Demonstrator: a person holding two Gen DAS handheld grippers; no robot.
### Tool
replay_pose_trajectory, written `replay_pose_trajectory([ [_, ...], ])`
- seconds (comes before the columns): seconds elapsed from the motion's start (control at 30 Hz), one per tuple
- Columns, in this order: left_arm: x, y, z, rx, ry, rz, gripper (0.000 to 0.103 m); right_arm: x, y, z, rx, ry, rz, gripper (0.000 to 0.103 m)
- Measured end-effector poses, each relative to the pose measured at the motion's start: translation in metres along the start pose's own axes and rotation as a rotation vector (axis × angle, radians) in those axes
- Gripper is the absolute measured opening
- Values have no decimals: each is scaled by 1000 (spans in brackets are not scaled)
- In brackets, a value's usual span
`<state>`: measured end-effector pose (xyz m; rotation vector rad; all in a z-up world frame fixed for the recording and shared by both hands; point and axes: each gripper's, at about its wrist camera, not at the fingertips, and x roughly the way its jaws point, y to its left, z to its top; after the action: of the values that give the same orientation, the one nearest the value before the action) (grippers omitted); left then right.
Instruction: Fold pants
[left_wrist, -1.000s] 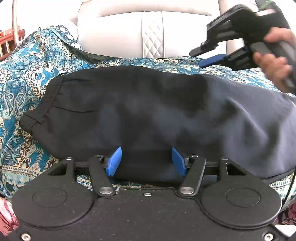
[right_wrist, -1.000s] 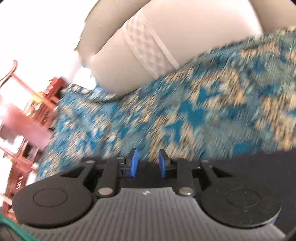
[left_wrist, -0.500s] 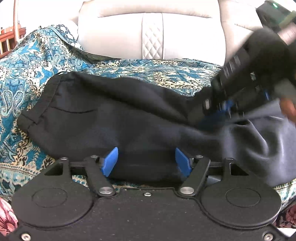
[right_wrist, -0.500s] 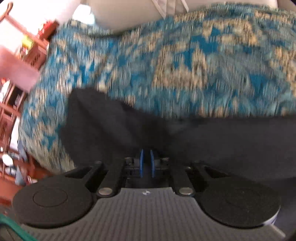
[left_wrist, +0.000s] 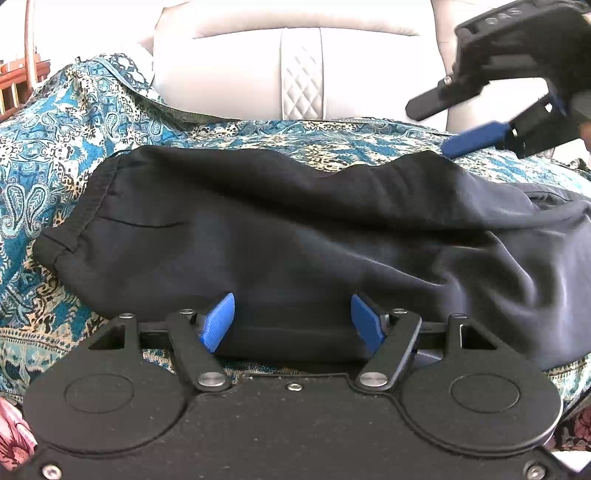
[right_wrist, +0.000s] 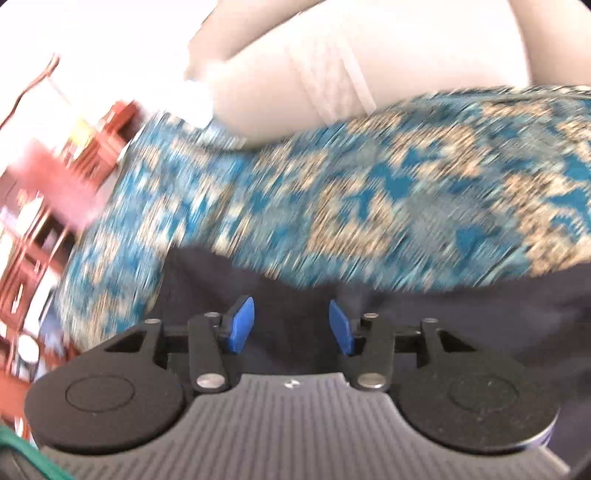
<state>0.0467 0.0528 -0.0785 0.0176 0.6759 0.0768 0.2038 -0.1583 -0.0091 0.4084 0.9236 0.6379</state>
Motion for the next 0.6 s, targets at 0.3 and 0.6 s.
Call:
replay_pose_trajectory([
  [0.3,-1,0,-1,3,-5,-5,69,45,-23,3,117,199,-105,69],
  [0.6,-1,0,-2,7,-11,-7,70,51,-11,8,104,42,-111,8],
])
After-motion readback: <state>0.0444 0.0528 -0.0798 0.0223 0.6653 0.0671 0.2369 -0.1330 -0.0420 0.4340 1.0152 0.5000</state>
